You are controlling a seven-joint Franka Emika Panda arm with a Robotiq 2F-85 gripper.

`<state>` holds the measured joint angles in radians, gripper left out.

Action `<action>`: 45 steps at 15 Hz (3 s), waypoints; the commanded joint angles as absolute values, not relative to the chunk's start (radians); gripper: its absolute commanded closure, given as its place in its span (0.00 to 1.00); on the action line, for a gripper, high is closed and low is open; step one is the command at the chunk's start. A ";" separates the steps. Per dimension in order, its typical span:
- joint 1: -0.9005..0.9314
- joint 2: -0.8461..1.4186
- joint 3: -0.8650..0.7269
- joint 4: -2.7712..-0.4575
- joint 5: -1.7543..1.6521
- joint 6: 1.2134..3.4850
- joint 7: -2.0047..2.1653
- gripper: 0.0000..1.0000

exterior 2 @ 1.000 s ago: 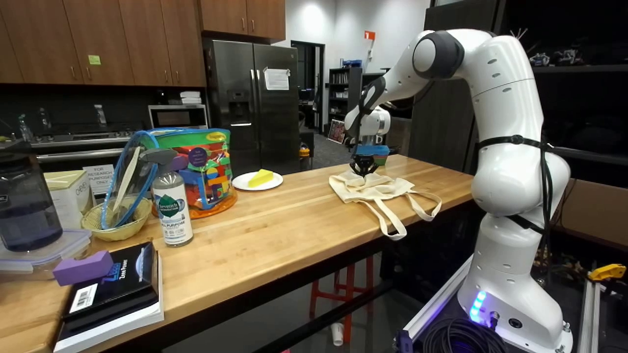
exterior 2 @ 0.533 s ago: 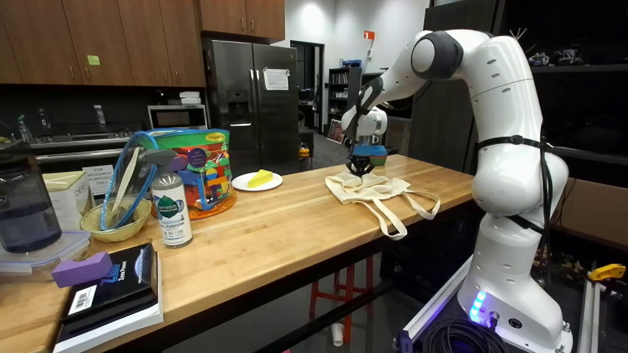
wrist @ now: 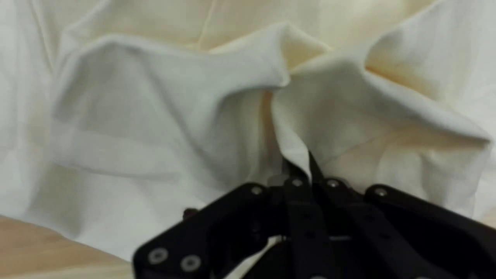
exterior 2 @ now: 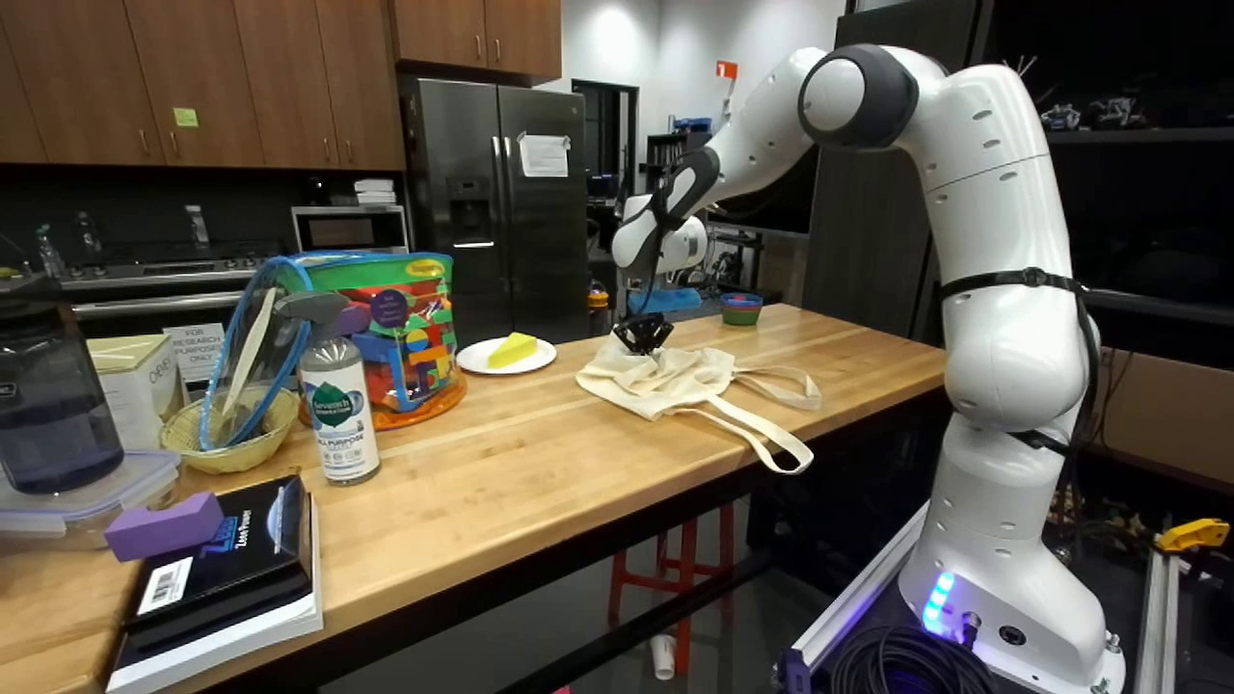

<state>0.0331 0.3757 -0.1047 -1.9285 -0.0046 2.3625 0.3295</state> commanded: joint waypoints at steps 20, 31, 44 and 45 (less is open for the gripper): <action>0.295 0.054 0.169 -2.222 -0.310 2.418 0.467 0.99; 0.236 0.045 0.147 -2.274 -0.388 2.518 0.658 0.99; 0.079 0.116 0.008 -2.208 -0.301 2.567 0.637 0.99; 0.068 0.128 -0.001 -2.194 -0.272 2.562 0.624 0.99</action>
<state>0.0969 0.0944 0.0213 -2.2359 -0.3342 2.5667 0.6565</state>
